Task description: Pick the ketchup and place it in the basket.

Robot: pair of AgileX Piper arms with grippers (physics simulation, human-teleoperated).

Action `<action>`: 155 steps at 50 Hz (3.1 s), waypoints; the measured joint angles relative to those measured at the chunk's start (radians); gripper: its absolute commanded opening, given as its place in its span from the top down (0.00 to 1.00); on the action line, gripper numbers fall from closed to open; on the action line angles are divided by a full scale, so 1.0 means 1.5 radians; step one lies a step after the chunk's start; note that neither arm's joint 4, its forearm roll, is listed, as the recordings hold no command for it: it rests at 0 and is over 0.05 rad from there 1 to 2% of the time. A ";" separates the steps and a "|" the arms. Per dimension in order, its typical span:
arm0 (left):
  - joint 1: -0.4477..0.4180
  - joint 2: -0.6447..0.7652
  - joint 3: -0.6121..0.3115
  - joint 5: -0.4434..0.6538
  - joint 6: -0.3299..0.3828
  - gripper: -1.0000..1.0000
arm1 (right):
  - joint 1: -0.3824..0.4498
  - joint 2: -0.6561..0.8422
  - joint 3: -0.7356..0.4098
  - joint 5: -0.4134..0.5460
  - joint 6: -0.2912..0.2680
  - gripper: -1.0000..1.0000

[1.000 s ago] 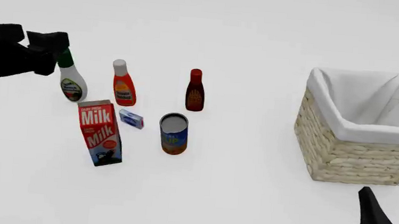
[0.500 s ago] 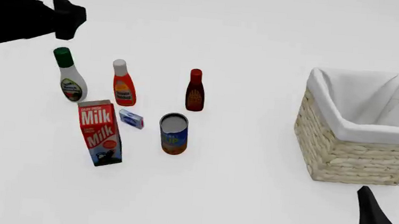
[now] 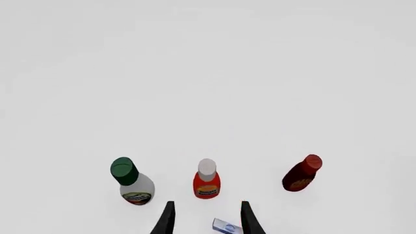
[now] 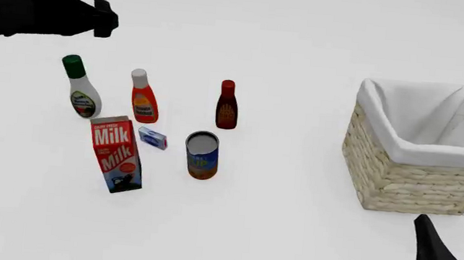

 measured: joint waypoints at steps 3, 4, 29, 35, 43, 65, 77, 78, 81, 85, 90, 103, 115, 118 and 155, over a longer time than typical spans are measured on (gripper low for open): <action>0.001 0.019 -0.012 0.000 0.000 0.00 | 0.000 0.004 0.000 -0.003 0.001 0.00; 0.001 0.025 -0.016 0.000 0.000 0.00 | 0.000 0.006 0.000 -0.004 0.001 0.00; -0.003 0.126 -0.069 -0.019 -0.007 0.00 | 0.002 0.039 0.000 -0.031 0.007 0.00; -0.001 0.143 -0.075 -0.027 -0.007 0.00 | 0.003 0.045 0.000 -0.035 0.009 0.00; 0.003 0.165 -0.075 -0.043 -0.007 0.00 | 0.004 0.052 0.000 -0.040 0.011 0.00; 0.004 0.217 -0.093 -0.062 -0.013 0.00 | 0.007 0.074 0.000 -0.057 0.013 0.00; 0.000 0.246 -0.111 -0.065 -0.017 0.00 | 0.007 0.082 0.000 -0.064 0.015 0.00; 0.000 0.248 -0.113 -0.065 -0.017 0.00 | 0.007 0.083 0.000 -0.064 0.015 0.00; -0.002 0.255 -0.117 -0.066 -0.018 0.00 | 0.007 0.083 0.000 -0.064 0.015 0.00; -0.003 0.265 -0.125 -0.066 -0.020 0.00 | 0.007 0.083 0.000 -0.065 0.016 0.00; -0.005 0.278 -0.134 -0.066 -0.021 0.00 | 0.007 0.083 0.000 -0.065 0.017 0.00; -0.007 0.316 -0.158 -0.070 -0.015 0.00 | 0.007 0.087 0.000 -0.068 0.021 0.00; -0.007 0.346 -0.177 -0.072 -0.011 0.00 | 0.005 0.096 0.000 -0.075 0.023 0.00; -0.007 0.351 -0.180 -0.074 -0.011 0.00 | 0.005 0.098 0.000 -0.076 0.024 0.00; 0.001 0.389 -0.166 -0.100 -0.016 0.00 | -0.002 0.111 0.000 -0.084 0.028 0.00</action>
